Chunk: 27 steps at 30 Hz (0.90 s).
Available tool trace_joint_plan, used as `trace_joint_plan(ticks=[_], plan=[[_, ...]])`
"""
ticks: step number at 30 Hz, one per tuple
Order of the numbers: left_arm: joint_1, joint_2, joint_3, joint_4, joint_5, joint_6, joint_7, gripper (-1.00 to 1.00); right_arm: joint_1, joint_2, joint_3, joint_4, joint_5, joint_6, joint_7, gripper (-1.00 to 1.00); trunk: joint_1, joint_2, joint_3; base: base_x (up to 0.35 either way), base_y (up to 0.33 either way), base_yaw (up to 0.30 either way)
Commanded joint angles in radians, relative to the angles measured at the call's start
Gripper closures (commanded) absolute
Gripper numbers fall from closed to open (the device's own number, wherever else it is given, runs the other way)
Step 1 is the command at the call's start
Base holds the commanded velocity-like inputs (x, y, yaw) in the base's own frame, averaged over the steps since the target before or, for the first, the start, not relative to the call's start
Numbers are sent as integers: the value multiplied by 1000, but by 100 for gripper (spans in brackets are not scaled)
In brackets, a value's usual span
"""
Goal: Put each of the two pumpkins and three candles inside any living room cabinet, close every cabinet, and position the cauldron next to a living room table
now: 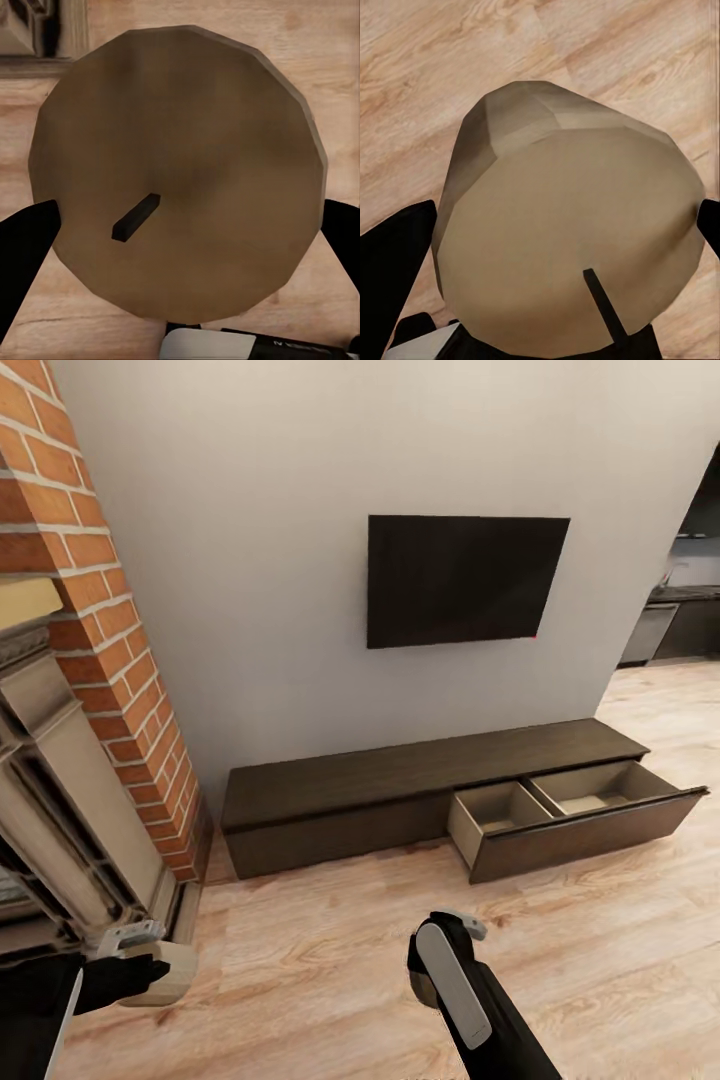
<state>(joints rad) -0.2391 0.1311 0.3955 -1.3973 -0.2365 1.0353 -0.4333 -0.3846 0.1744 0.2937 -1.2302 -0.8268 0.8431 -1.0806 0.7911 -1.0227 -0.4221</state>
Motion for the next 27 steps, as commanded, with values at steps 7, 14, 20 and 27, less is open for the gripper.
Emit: trace_joint_plan(ticks=[7,14,20,27], plan=[[0,-1,-1,156,7,-70,143,100,-2,-64,-95,99,1,-6,35,100,0,0,0,0,0,-277],[-1,0,4,422,8,-255,186,100,-2,-92,-94,448,18,-262,229,100,0,0,-1,0,0,-277],[-5,-7,6,566,18,-421,271,100,-2,-93,-88,516,20,-366,285,100,0,0,-3,0,0,-277],[-8,-37,1,610,16,-479,308,100,0,-93,-88,520,20,-386,287,100,0,0,-7,0,0,-272]])
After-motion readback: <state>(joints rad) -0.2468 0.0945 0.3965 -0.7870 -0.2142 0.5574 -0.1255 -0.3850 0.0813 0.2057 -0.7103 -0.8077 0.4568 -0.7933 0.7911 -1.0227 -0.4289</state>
